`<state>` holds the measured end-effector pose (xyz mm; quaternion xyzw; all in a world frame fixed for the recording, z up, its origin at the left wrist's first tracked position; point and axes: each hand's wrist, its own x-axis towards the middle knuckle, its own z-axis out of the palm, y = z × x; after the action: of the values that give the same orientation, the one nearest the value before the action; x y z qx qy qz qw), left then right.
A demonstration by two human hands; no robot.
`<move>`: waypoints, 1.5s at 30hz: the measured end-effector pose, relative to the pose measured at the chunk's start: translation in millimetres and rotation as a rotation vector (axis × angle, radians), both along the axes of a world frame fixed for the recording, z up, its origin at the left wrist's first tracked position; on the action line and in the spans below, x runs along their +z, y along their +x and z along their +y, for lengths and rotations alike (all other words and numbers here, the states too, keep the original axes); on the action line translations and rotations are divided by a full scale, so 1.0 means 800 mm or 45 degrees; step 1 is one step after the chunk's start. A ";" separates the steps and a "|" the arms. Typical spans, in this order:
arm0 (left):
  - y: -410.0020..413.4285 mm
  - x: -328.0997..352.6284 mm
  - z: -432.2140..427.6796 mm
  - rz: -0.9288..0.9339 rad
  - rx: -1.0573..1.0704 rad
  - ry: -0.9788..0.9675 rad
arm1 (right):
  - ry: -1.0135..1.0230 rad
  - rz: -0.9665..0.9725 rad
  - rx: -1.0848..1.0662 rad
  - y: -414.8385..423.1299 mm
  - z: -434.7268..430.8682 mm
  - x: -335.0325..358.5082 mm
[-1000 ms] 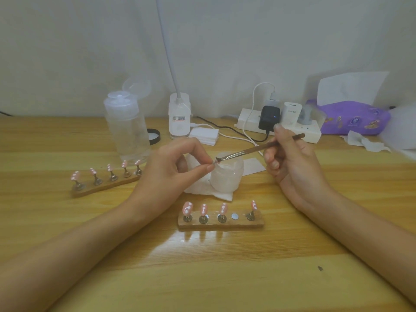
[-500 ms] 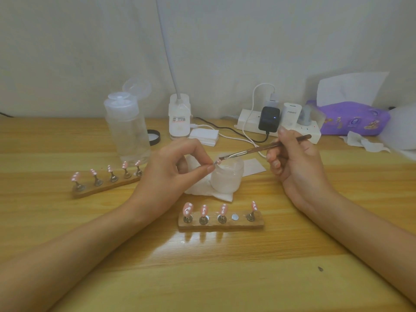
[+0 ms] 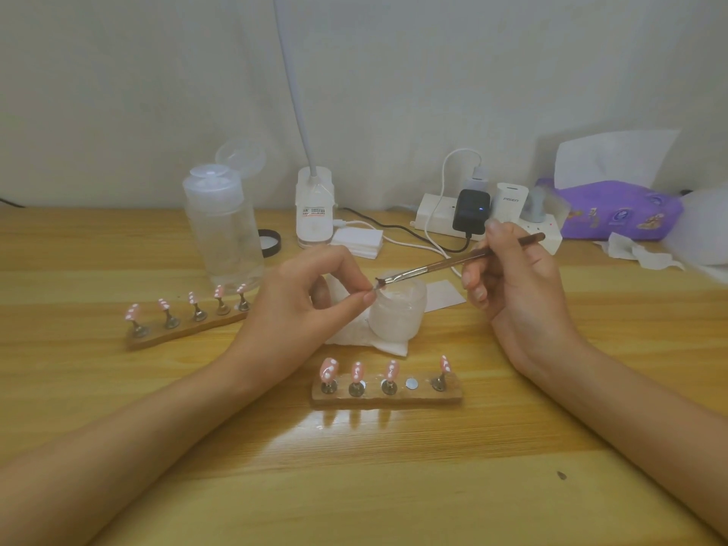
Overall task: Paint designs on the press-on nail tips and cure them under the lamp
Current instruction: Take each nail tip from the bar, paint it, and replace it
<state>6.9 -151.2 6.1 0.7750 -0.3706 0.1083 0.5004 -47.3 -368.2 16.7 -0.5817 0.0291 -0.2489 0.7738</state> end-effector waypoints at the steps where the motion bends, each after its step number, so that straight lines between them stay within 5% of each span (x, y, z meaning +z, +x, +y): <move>1: 0.000 0.000 0.000 0.003 -0.001 -0.001 | -0.013 0.021 -0.018 0.000 0.000 0.000; 29: -0.004 0.004 -0.001 0.111 -0.048 -0.012 | -0.058 -0.069 -0.029 -0.001 0.001 0.000; 45: -0.003 0.002 0.001 0.118 -0.041 0.003 | -0.027 0.025 -0.319 0.006 -0.032 0.006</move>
<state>4.5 -150.4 8.0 0.7735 -0.3597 0.0638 0.5179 -42.2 -393.4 21.7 -0.5840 0.1065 -0.3381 0.7303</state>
